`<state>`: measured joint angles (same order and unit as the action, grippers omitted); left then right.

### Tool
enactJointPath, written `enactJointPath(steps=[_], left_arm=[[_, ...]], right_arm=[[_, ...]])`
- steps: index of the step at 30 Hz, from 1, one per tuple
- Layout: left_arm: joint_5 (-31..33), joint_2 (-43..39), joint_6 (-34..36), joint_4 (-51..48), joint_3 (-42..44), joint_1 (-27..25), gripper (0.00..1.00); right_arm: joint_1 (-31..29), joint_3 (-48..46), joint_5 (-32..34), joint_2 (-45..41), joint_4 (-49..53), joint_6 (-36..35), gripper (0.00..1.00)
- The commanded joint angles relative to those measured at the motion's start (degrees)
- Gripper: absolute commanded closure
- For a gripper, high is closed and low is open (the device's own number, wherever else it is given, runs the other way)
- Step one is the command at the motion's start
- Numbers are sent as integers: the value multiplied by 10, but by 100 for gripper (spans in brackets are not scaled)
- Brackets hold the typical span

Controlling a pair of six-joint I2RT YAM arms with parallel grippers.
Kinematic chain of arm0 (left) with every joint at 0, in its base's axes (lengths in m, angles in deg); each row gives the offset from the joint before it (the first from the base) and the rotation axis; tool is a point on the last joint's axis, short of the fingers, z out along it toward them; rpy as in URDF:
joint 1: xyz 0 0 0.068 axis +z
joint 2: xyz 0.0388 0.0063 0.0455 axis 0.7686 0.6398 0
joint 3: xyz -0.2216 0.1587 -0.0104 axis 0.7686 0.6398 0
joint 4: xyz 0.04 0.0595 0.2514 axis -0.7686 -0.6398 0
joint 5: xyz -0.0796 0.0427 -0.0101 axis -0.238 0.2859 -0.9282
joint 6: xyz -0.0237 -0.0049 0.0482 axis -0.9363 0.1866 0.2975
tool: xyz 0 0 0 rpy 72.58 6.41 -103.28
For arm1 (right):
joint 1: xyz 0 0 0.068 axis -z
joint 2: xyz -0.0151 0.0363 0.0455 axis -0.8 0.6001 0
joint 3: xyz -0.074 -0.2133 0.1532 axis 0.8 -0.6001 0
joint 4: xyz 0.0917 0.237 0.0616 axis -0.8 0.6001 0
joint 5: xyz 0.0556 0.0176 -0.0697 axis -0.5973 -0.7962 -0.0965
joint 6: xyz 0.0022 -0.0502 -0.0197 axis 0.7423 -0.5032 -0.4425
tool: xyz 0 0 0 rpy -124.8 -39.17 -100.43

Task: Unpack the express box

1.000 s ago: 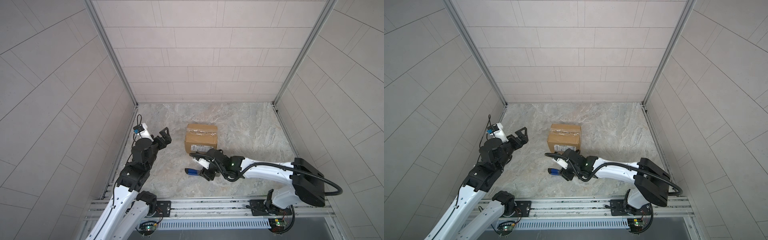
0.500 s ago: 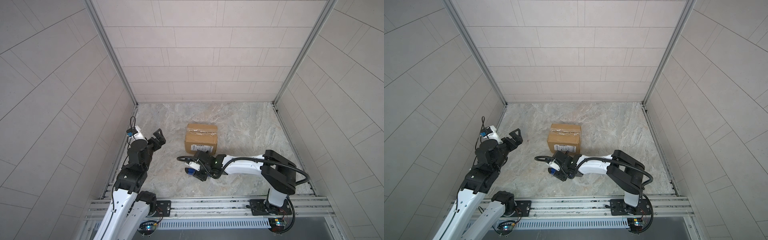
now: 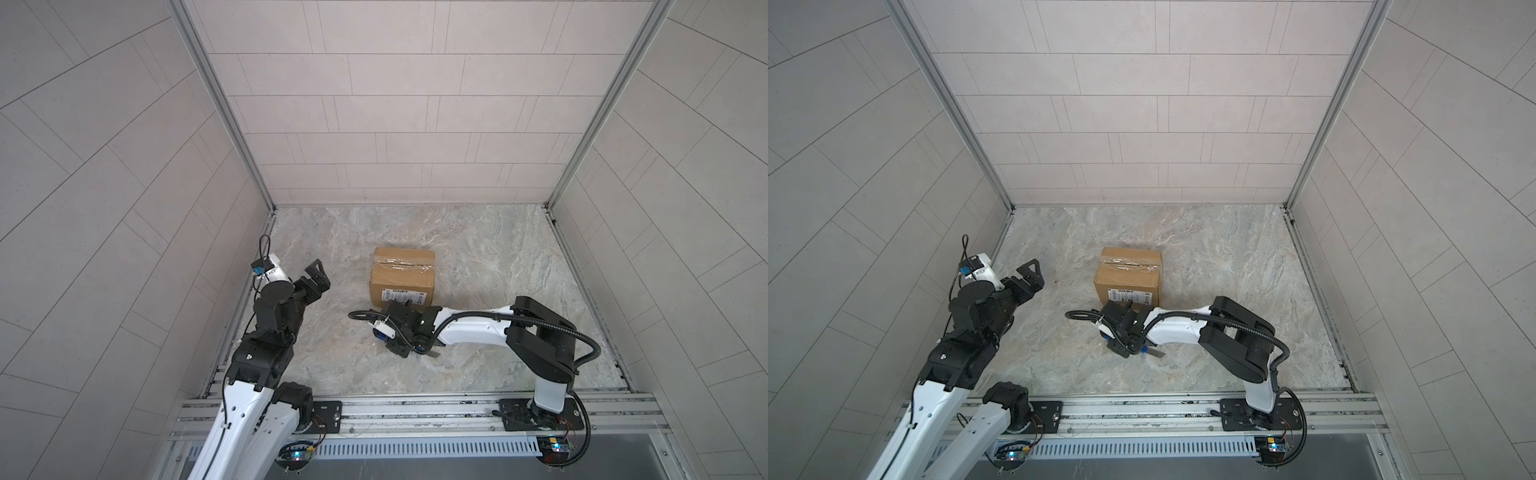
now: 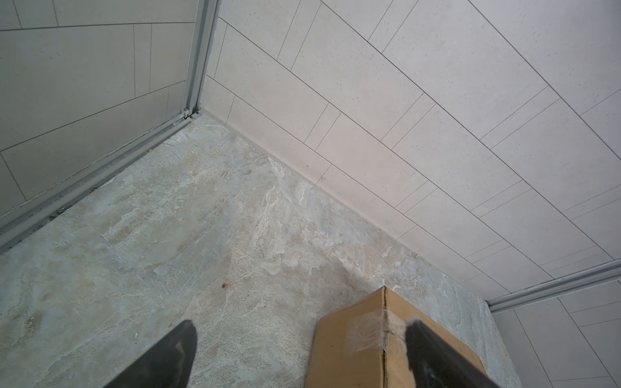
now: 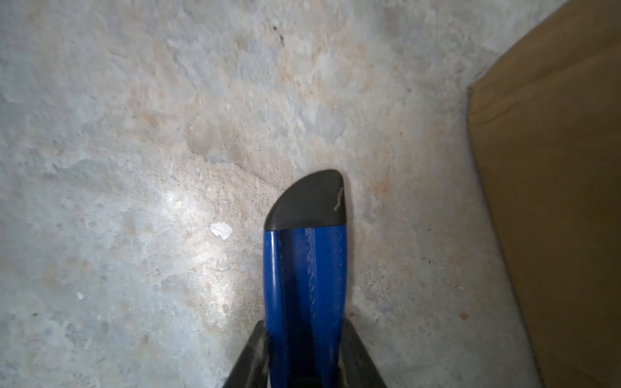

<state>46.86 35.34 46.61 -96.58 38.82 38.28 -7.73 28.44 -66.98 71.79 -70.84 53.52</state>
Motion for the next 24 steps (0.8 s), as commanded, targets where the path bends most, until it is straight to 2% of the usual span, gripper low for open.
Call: enactJointPath(steps=[1, 6, 10, 12, 17, 24], left_arm=[[7, -4, 0, -7, 2, 4, 0], [-1, -3, -4, -10, 6, 4, 0], [-47, 13, -1, -20, 2, 4, 1], [-90, 25, 2, -23, -1, 4, 2], [-246, 59, 11, -5, -25, 4, 9], [-407, 114, 16, 50, -68, -8, 11]], right_arm=[[-1, 8, 33, 1, 3, 15, 87], [0, -9, 42, -44, -18, 33, 89], [1, -27, 71, -127, -13, 46, 90], [1, -34, 91, -178, 0, 42, 90], [2, -56, 112, -305, 10, 1, 91], [15, -22, 128, -363, 97, -52, 91]])
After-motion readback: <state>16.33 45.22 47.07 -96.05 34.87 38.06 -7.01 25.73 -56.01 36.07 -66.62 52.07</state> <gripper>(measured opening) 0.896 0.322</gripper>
